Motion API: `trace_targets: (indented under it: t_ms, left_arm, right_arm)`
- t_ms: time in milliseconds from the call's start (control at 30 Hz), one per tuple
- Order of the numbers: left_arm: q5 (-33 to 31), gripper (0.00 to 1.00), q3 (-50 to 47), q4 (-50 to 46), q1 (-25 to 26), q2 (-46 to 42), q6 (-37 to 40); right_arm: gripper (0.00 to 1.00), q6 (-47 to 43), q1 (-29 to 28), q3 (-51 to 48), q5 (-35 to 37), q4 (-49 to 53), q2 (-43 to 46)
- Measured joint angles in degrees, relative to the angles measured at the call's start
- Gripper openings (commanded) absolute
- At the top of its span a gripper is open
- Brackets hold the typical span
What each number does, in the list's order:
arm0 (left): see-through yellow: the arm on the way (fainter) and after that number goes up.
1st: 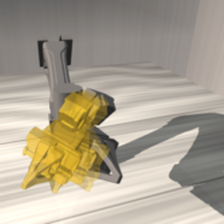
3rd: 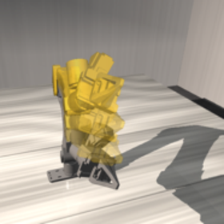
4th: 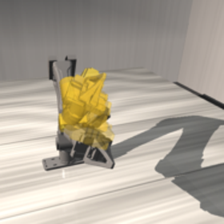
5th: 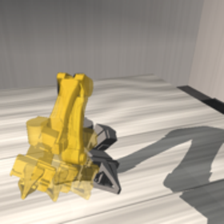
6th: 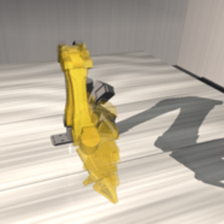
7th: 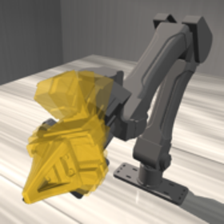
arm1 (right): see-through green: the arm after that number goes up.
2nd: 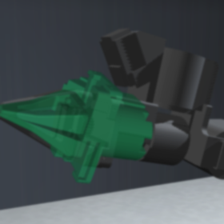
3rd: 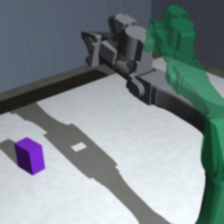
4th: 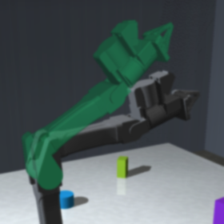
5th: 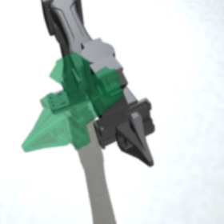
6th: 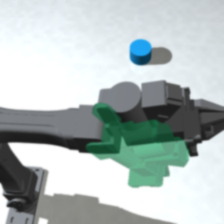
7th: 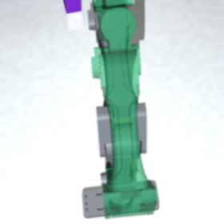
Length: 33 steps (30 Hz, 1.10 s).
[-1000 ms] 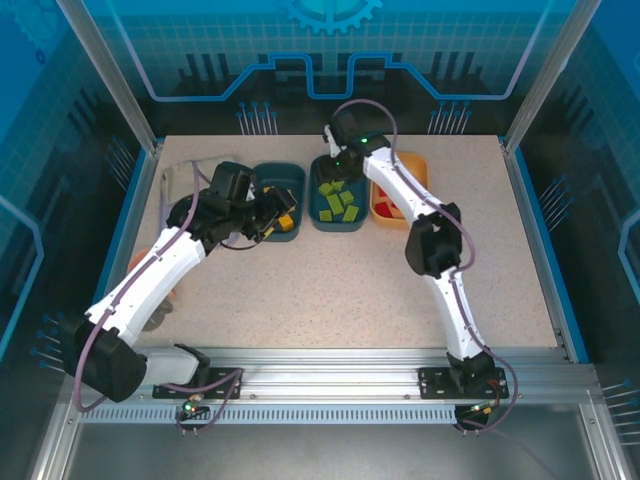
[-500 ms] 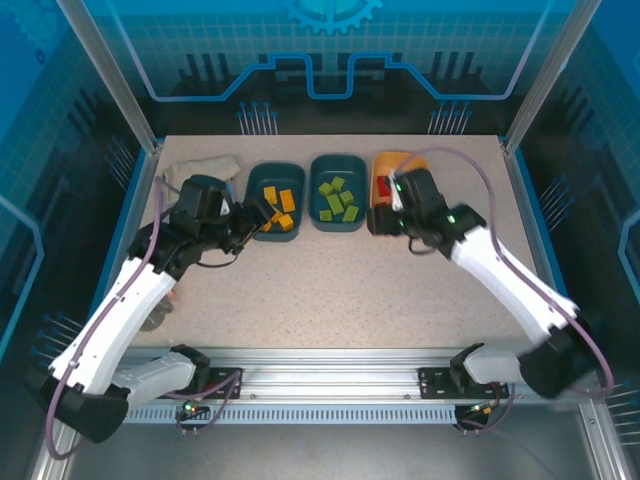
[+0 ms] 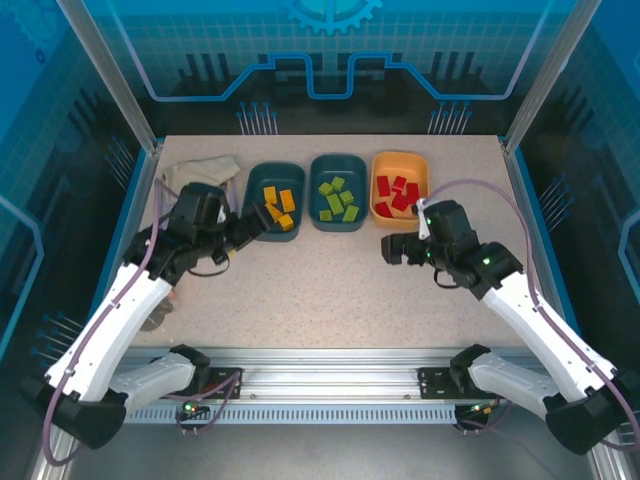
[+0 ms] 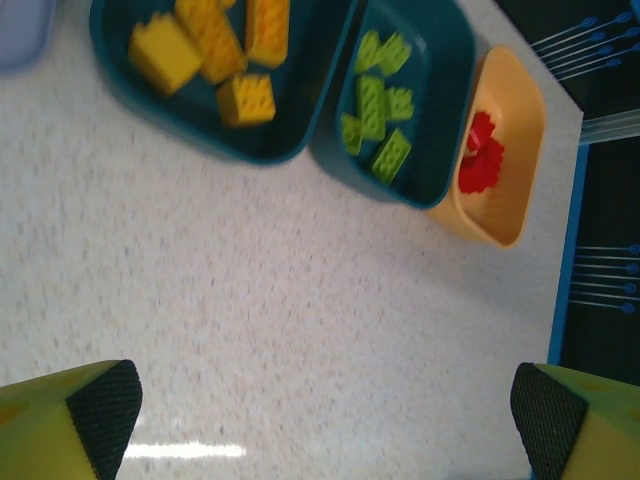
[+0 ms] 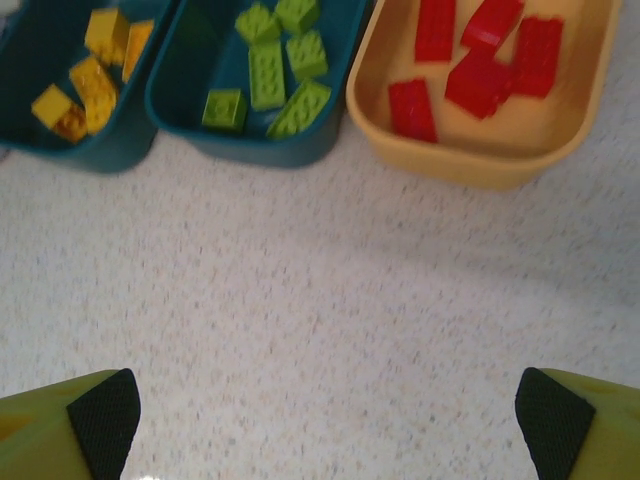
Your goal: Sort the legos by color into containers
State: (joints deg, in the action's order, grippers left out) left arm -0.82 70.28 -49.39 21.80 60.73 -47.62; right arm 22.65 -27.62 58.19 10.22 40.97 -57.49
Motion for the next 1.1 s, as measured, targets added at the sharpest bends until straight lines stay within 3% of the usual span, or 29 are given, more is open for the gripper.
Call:
trace_targets:
  t_ms: [67,167,233,333,433,600,867,1100]
  left_arm:
    - [-4.5,0.99,5.4,-1.1,0.0,3.2,3.4]
    - [-16.2,0.99,10.9,-1.7,-0.2,7.0,7.9]
    - [-23.1,0.99,8.1,2.7,-0.6,6.8,14.0]
    - [-28.2,0.99,-5.6,16.5,-2.7,4.0,27.1]
    - [-26.9,0.99,-18.4,25.7,-8.3,4.7,34.9]
    - [-21.1,0.99,-31.1,36.7,-17.8,8.3,37.3]
    - [-15.3,0.99,-36.8,57.9,-19.0,16.6,38.9]
    - [-12.1,0.99,-36.8,68.6,-21.1,23.5,41.2]
  right_arm:
    - [1.0,-0.7,1.2,3.9,1.3,-0.7,-2.4]
    - [1.0,-0.4,2.2,10.4,7.6,-0.6,-6.4]
    - [1.0,-0.2,3.6,12.2,12.7,-2.2,-8.2]
    - [1.0,-3.2,9.3,4.8,15.3,-10.6,-6.5]
    - [1.0,-8.2,15.3,-9.4,15.7,-20.8,-3.9]
    - [1.0,-13.6,17.2,-21.2,13.6,-28.7,-9.0]
    - [1.0,-17.9,20.4,-28.2,8.5,-48.3,-16.2]
    - [1.0,-19.3,24.6,-28.2,1.7,-61.9,-23.4]
